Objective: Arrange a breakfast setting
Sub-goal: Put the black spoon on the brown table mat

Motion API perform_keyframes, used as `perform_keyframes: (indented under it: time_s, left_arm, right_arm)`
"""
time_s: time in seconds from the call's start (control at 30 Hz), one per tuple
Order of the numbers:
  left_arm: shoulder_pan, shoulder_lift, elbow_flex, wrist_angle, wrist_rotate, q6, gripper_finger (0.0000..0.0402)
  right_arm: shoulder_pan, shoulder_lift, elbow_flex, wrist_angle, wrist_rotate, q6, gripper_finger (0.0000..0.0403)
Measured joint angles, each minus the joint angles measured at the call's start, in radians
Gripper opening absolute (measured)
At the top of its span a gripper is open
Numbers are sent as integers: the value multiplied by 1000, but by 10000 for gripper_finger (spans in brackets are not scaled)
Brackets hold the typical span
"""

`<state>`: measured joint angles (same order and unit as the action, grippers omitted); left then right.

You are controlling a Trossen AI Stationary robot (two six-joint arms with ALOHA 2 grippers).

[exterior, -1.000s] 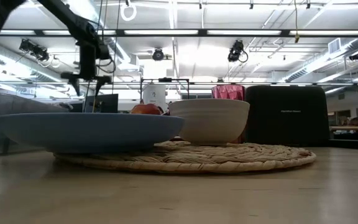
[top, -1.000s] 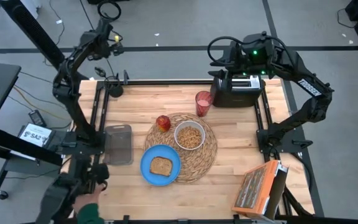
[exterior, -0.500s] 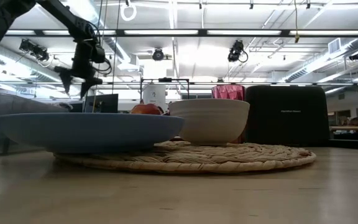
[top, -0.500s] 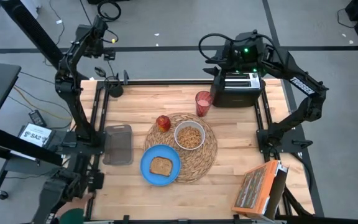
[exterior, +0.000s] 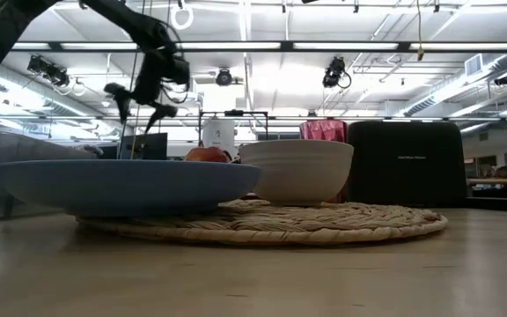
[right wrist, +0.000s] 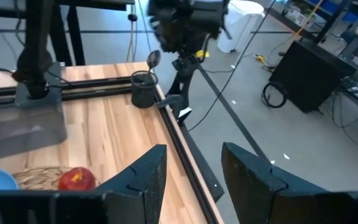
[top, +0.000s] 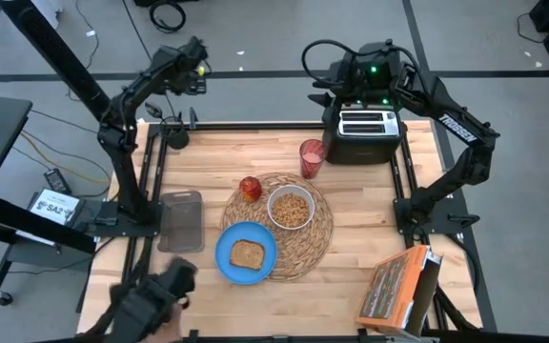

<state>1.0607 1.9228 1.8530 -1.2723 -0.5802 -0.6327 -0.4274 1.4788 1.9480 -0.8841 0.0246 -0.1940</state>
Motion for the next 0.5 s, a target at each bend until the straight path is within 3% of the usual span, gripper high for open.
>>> perform_keyframes:
  time_s: [0.13,0.23,0.4,0.5]
  left_arm:
    - [-117,0,0,-61,-175,-321,306]
    - [-181,0,0,-153,-227,-559,306]
    - [-198,-4,-20,-296,-233,-882,306]
    - [-181,-35,-114,-293,-127,-966,306]
  right_arm:
    - [-19,0,0,2,0,6,162]
    - [-29,0,0,1,0,9,162]
    - [-34,0,0,-18,0,14,162]
    - [-34,0,0,-55,0,14,162]
